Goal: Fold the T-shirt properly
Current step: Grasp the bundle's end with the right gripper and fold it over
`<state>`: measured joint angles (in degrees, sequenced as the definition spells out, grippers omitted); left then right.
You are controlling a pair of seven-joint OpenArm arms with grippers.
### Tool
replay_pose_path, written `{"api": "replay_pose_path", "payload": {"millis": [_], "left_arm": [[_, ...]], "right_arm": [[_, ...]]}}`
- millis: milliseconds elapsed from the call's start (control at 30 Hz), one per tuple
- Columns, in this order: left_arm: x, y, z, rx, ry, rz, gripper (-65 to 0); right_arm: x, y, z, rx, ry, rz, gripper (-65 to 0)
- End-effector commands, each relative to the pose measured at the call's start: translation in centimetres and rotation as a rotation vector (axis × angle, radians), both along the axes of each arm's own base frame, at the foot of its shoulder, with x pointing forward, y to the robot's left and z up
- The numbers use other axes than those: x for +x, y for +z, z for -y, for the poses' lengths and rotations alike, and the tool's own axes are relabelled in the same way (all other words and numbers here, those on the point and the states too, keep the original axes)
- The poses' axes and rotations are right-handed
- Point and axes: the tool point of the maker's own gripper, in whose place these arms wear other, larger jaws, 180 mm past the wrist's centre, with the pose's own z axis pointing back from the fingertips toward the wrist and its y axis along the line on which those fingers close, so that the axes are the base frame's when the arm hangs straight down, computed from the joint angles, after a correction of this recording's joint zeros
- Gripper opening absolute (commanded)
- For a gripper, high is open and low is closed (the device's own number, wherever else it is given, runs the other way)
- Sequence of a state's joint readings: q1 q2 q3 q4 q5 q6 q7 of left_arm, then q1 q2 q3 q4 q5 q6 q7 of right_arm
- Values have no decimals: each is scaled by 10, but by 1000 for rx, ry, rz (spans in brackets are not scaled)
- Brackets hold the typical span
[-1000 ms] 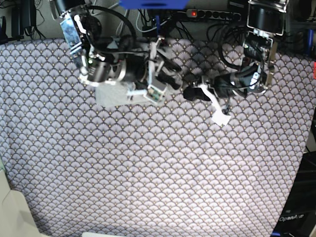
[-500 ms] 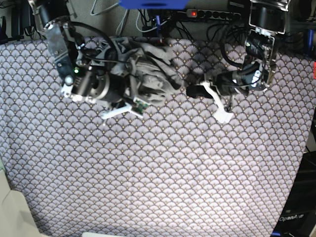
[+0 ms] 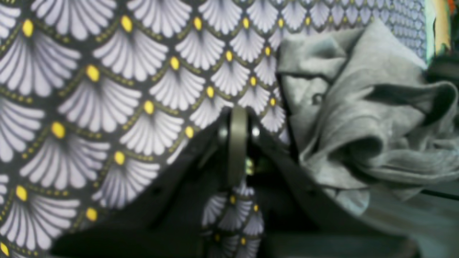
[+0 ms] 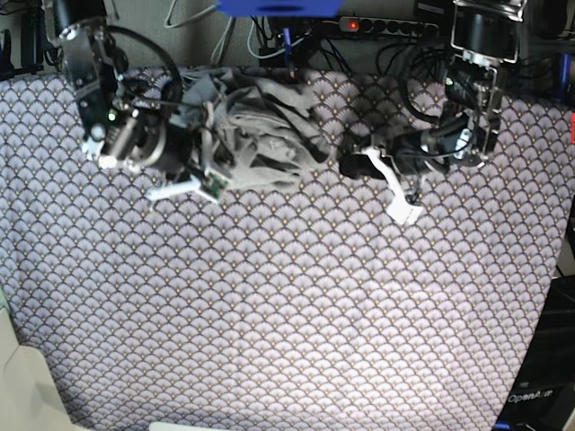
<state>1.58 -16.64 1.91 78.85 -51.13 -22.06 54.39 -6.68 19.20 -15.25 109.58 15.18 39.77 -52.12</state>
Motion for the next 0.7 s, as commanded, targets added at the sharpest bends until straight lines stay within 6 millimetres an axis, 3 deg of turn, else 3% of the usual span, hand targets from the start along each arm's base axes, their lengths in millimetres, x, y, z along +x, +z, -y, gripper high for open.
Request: {"api": "replay_pose_path", "payload": {"millis": [0,167,300,533,667], "left_arm": [[11,12,2,-24,7,43,-650],[12,14,11,-44,8,45,-650],[12,17,16,-56,1,49,-650],[14,23,36,-88,-28,58,-650],[8,31,60,-82,-129,82,-650]], "right_arm": [[-3,7,-6,45,12,21,-603],[-25,1,-19,125,23,-12,-601],[-26,2,-29,157,15,-17,-600],[-7,-19,-26,146,-3,-54,-599],[1,-16,-21,126,7,-34,-599]]}}
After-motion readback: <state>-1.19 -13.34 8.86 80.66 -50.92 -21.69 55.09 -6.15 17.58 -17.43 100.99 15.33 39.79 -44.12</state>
